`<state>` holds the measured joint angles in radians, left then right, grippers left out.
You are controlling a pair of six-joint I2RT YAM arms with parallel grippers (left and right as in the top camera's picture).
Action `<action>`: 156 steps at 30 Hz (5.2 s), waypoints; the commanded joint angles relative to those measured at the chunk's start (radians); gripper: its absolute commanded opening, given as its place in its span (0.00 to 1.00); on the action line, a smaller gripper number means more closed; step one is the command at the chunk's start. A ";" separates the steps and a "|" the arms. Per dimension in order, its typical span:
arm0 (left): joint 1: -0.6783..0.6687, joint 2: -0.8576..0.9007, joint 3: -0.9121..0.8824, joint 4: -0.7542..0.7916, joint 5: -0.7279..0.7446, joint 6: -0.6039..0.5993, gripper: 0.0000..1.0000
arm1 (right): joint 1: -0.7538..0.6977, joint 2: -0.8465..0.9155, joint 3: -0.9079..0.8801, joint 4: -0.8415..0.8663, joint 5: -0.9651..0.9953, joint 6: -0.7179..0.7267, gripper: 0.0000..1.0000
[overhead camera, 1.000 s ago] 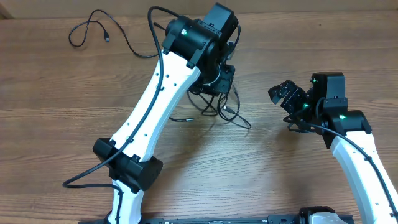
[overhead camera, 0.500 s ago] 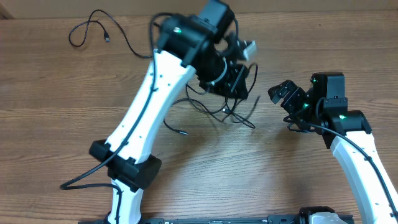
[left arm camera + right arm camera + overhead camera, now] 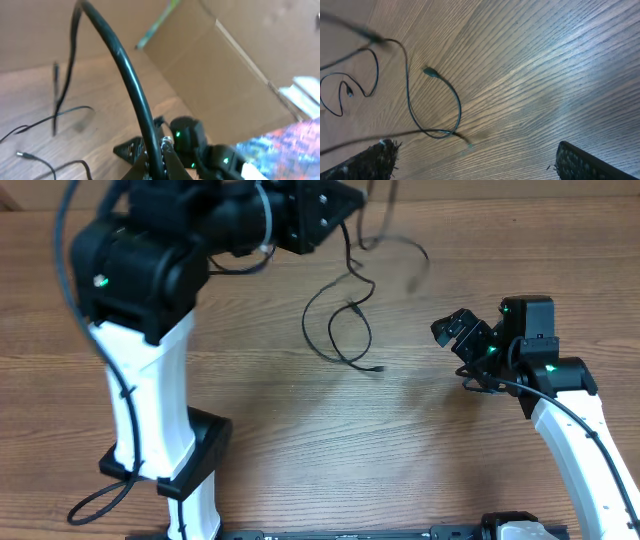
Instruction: Untangle cables
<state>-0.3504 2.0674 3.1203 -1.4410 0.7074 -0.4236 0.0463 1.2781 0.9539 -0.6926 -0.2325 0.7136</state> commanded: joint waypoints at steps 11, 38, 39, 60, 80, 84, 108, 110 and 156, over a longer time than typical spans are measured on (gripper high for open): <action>0.018 -0.040 0.022 0.016 0.252 -0.451 0.04 | -0.003 -0.008 0.015 0.006 -0.004 -0.002 1.00; 0.138 -0.040 0.021 0.543 0.225 -1.648 0.04 | -0.003 -0.008 0.015 0.006 -0.005 -0.002 1.00; 0.139 -0.041 0.022 0.574 0.222 -1.663 0.04 | -0.003 -0.008 0.015 0.006 -0.004 -0.002 1.00; 0.139 -0.039 -0.019 -0.002 -0.026 -1.193 0.04 | -0.003 -0.008 0.015 0.006 -0.004 -0.002 1.00; 0.000 -0.026 -0.029 -0.053 0.032 -1.167 0.04 | -0.003 -0.008 0.015 0.006 -0.004 -0.002 1.00; 0.004 -0.026 -0.029 0.169 0.153 -1.258 0.04 | -0.003 -0.008 0.015 0.006 -0.004 -0.002 1.00; 0.019 -0.023 -0.036 0.018 0.155 -1.205 0.04 | -0.003 -0.008 0.015 0.006 -0.005 -0.002 1.00; 0.045 -0.023 -0.036 -0.013 0.070 -1.098 0.04 | -0.003 -0.008 0.015 0.006 -0.004 -0.002 1.00; 0.008 -0.006 -0.044 -0.248 -0.495 -0.194 0.04 | -0.003 -0.008 0.015 0.006 -0.004 -0.002 1.00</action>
<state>-0.3161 2.0510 3.0802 -1.6897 0.1608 -1.0302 0.0463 1.2785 0.9543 -0.6930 -0.2325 0.7139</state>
